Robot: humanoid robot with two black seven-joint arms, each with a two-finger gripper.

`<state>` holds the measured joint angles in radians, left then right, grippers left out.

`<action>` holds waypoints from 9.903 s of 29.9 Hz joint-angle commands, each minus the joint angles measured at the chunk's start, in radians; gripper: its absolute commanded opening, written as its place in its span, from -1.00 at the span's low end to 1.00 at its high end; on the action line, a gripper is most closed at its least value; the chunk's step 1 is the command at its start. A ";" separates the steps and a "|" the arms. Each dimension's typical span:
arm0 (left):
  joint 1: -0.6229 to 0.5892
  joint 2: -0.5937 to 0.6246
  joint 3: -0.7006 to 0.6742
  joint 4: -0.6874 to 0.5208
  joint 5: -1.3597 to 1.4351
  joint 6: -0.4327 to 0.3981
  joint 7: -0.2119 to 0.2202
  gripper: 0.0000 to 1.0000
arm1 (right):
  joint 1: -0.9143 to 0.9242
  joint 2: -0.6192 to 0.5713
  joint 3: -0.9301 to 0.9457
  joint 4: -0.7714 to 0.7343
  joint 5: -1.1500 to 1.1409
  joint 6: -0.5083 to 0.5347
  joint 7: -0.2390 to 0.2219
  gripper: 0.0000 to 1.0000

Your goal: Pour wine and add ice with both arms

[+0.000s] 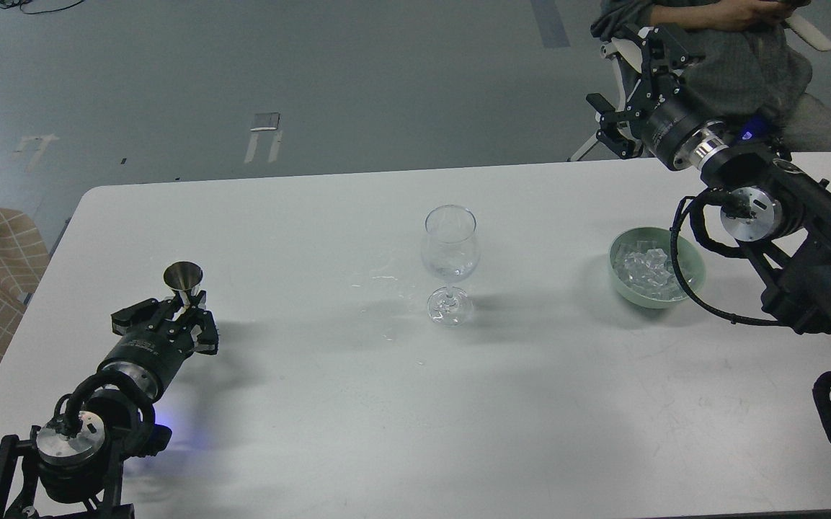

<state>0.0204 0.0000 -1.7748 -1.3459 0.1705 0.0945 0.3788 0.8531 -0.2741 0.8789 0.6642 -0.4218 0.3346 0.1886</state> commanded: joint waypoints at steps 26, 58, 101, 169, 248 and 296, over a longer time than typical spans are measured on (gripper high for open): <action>0.012 0.000 0.002 0.004 0.001 0.013 0.015 0.96 | 0.001 0.000 0.002 0.000 0.000 0.000 0.000 1.00; 0.124 0.302 -0.146 0.074 -0.002 -0.583 0.071 0.96 | -0.023 -0.072 0.000 0.069 0.001 0.001 -0.001 1.00; -0.456 0.403 0.202 0.117 0.774 -0.479 -0.377 0.96 | -0.358 -0.490 -0.212 0.488 -1.417 -0.319 0.011 0.54; -0.453 0.373 0.204 0.077 0.774 -0.478 -0.377 0.96 | -0.171 -0.741 -0.202 0.757 -1.322 -0.257 0.011 -0.95; -0.444 0.361 0.215 0.068 0.776 -0.478 -0.376 0.96 | 0.589 -0.177 -0.887 0.615 -1.154 0.154 0.043 -0.24; -0.701 0.264 0.365 0.387 0.753 -0.461 -0.250 0.97 | 0.383 0.081 -0.206 -0.120 -0.373 -0.364 0.029 0.96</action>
<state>-0.6523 0.2723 -1.4510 -1.0338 0.9143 -0.3619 0.1432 1.2626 -0.2247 0.6492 0.5594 -0.9012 -0.0291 0.2086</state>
